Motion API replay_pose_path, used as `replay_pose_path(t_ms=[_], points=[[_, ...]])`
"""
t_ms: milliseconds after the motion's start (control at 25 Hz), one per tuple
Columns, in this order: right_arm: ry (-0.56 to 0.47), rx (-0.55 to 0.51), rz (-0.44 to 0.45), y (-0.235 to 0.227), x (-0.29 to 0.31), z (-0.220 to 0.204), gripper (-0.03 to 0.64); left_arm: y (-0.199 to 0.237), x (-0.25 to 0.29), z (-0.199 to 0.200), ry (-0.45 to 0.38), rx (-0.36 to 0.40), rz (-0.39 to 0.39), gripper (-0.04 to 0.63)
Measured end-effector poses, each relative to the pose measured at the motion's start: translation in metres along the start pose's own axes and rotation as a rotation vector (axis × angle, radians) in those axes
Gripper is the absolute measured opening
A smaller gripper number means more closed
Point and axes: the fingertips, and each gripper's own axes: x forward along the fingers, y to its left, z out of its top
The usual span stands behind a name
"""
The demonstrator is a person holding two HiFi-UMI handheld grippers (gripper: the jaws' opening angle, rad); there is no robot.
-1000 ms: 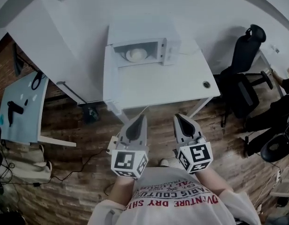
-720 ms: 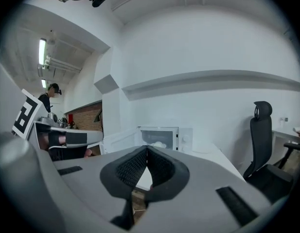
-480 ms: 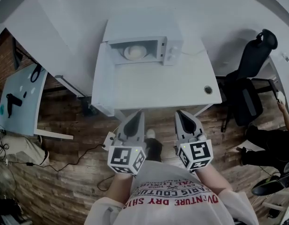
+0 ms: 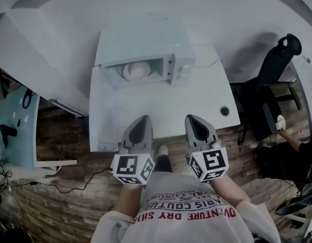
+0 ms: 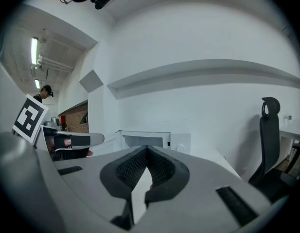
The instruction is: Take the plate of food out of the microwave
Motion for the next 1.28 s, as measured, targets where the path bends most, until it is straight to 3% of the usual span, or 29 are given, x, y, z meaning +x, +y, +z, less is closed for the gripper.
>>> replay_pose_path(t_ms=[200,560,1080,1160,1280], points=[[0.012,0.034,-0.015,-0.025,0.061,0.003,0.011,0.031,0.054,0.010,0.026,0.037,-0.005,0.006],[0.031,0.029,0.019,-0.034,0.140,0.005,0.011,0.078,0.106,0.012,0.040,0.023,0.043,0.006],[0.080,0.013,0.176,-0.047,0.215,-0.026,0.011,0.114,0.136,-0.025,0.047,-0.022,0.231,0.006],[0.103,0.004,0.211,-0.048,0.225,-0.035,0.011,0.120,0.143,-0.042,0.082,-0.061,0.257,0.006],[0.135,-0.012,0.264,-0.049,0.238,-0.049,0.011,0.131,0.152,-0.075,0.127,-0.191,0.296,0.006]])
